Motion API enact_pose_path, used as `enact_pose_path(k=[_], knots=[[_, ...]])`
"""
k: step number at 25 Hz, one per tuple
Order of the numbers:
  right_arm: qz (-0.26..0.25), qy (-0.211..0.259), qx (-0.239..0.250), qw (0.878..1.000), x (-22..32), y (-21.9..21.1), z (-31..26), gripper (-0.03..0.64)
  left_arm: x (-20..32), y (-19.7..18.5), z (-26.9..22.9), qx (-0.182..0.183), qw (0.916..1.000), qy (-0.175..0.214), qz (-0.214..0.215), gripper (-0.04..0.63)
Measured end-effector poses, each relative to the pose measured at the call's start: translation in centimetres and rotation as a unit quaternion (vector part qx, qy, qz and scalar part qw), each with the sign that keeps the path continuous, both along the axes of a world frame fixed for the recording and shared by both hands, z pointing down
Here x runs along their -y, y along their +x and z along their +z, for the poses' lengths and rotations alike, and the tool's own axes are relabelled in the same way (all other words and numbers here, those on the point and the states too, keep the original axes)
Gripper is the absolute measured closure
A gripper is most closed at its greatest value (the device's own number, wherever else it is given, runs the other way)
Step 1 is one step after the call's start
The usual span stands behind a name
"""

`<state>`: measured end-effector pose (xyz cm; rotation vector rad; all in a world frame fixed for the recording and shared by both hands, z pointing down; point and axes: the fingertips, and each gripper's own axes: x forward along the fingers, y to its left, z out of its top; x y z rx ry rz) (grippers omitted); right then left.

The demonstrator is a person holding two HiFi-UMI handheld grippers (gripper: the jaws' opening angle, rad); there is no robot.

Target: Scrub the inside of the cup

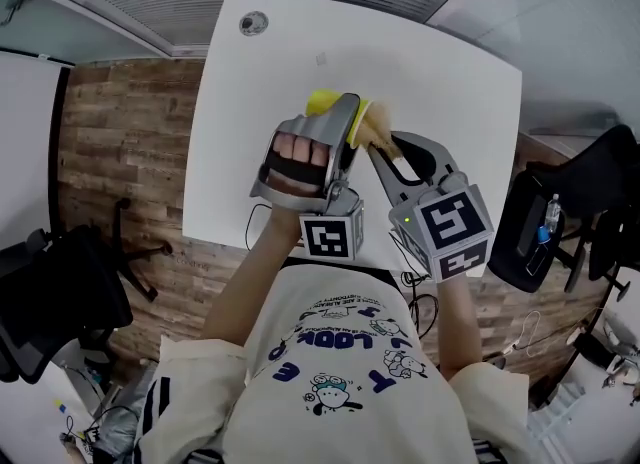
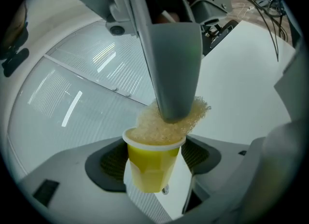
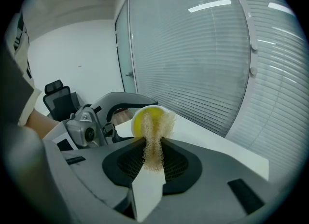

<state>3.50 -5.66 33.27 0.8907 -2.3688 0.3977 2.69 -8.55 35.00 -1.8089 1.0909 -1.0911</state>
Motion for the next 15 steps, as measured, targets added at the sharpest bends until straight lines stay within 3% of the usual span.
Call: enact_pose_path(k=[11, 15], knots=[[-0.081, 0.043, -0.096, 0.991, -1.1, -1.1, 0.0, 0.531, -0.2, -0.3, -0.4, 0.039, 0.999, 0.02, 0.009, 0.225], [-0.11, 0.061, -0.128, 0.984, -1.3, -1.4, 0.0, 0.531, -0.5, -0.2, 0.3, 0.038, 0.9992, 0.001, 0.013, 0.225]])
